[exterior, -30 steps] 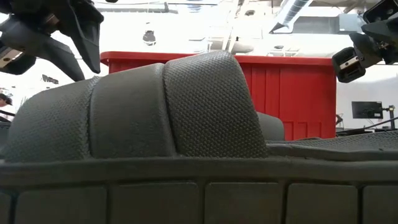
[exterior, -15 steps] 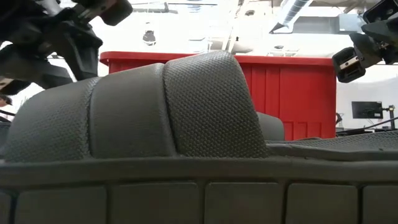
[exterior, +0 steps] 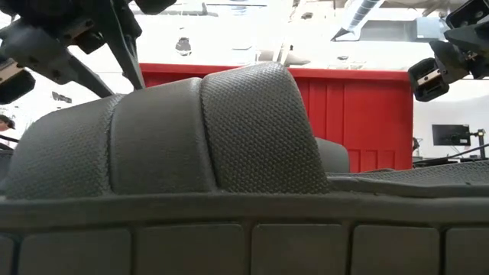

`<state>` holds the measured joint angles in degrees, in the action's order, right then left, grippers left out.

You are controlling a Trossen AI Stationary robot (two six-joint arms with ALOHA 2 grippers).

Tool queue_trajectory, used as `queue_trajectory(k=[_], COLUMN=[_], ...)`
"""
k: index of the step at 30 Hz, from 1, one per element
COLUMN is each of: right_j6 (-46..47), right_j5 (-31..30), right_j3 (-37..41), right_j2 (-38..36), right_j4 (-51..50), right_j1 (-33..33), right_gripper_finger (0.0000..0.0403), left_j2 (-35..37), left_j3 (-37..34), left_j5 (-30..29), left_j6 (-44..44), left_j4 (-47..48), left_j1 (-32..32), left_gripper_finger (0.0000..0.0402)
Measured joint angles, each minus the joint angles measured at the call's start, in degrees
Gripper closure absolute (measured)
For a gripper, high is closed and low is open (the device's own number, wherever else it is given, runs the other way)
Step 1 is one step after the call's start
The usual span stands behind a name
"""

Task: Pick and place slides into bin
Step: Put the black slipper into the red bin

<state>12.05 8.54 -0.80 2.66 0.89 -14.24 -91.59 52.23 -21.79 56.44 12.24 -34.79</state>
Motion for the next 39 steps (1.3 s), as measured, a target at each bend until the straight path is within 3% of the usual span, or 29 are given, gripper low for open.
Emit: queue_trajectory(k=[13,24,39], right_j6=[0.0,0.0,0.0], right_j5=[0.0,0.0,0.0], right_j3=[0.0,0.0,0.0], right_j2=[0.0,0.0,0.0], right_j4=[0.0,0.0,0.0], right_j1=[0.0,0.0,0.0], right_gripper_finger=[0.0338,0.0338,0.0338], left_j2=[-0.3,-0.4,-0.4], left_j3=[0.0,0.0,0.0], left_j5=[-0.7,4.0,6.1], left_j6=[1.5,4.1,7.4], left_j4=[7.1,7.4,6.0], left_j1=[0.0,0.1,2.5], left_gripper_finger=[0.0268,0.0266,0.0266])
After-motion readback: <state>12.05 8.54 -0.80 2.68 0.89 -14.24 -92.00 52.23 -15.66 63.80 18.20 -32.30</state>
